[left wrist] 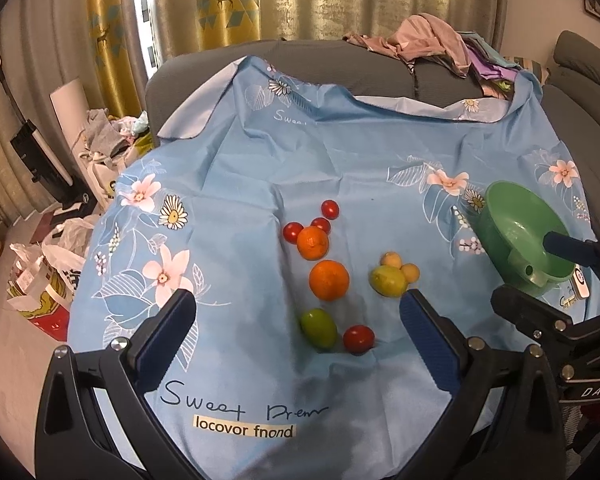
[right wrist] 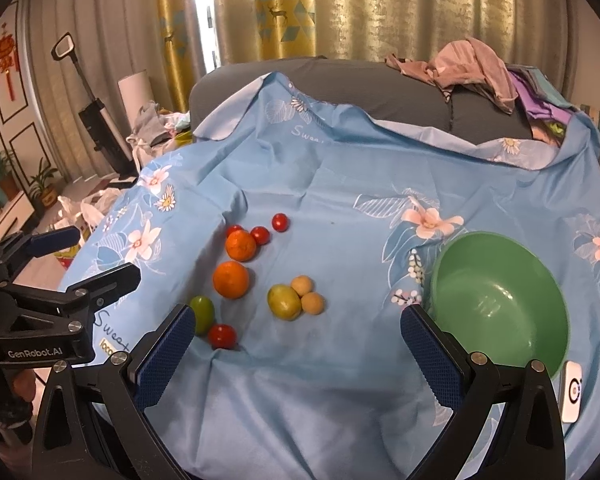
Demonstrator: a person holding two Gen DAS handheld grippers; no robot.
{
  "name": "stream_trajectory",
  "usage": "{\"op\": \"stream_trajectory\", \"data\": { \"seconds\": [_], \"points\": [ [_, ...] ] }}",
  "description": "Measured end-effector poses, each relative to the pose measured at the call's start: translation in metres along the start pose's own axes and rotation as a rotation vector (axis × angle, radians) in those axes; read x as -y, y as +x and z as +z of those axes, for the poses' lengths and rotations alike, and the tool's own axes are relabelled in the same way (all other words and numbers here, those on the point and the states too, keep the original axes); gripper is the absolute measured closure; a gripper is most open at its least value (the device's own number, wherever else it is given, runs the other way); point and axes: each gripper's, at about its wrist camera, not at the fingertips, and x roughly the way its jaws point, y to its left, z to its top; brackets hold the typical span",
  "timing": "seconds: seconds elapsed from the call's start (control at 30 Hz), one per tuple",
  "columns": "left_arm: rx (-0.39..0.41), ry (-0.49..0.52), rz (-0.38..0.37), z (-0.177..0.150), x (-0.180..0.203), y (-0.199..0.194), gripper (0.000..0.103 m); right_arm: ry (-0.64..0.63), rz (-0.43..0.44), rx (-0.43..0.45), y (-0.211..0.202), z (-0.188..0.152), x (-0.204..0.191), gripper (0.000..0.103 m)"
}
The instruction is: Organize fruits
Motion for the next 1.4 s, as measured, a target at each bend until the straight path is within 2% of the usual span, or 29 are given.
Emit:
{"op": "stream_trajectory", "data": {
  "seconds": [0.27,0.53,0.73,0.9,0.97,1.03,1.13,1.17,1.27,1.4],
  "points": [
    [-0.006,-0.003,-0.010,0.000,-0.006,0.005,0.001,0.005,-0.002,-0.014,0.007,-0.001,0.000,0.000],
    [-0.077,-0.037,-0.091,-0.015,-0.026,0.029,0.001,0.016,0.055,-0.066,0.033,-0.014,0.003,0.000],
    [-0.110,0.016,-0.178,-0.036,-0.021,0.047,0.001,0.013,0.108,-0.110,0.060,-0.031,0.006,0.001],
    [-0.118,0.065,-0.223,-0.040,-0.010,0.061,0.004,0.045,0.156,-0.142,0.081,-0.038,0.016,0.015],
    [-0.126,0.079,-0.246,-0.038,-0.007,0.068,0.010,0.041,0.178,-0.149,0.087,-0.038,0.016,0.023],
    [-0.142,0.074,-0.264,-0.037,-0.006,0.075,0.013,0.042,0.191,-0.153,0.094,-0.037,0.015,0.024],
    [-0.187,0.049,-0.298,-0.038,-0.006,0.089,0.026,0.041,0.216,-0.173,0.108,-0.036,0.013,0.029],
    [-0.200,0.043,-0.297,-0.038,-0.006,0.093,0.027,0.040,0.226,-0.182,0.113,-0.036,0.013,0.033],
    [-0.218,0.031,-0.282,-0.038,-0.006,0.102,0.028,0.044,0.230,-0.206,0.126,-0.036,0.013,0.033],
    [-0.256,0.008,-0.268,-0.038,-0.008,0.113,0.032,0.052,0.250,-0.224,0.137,-0.035,0.014,0.042]
  ]
}}
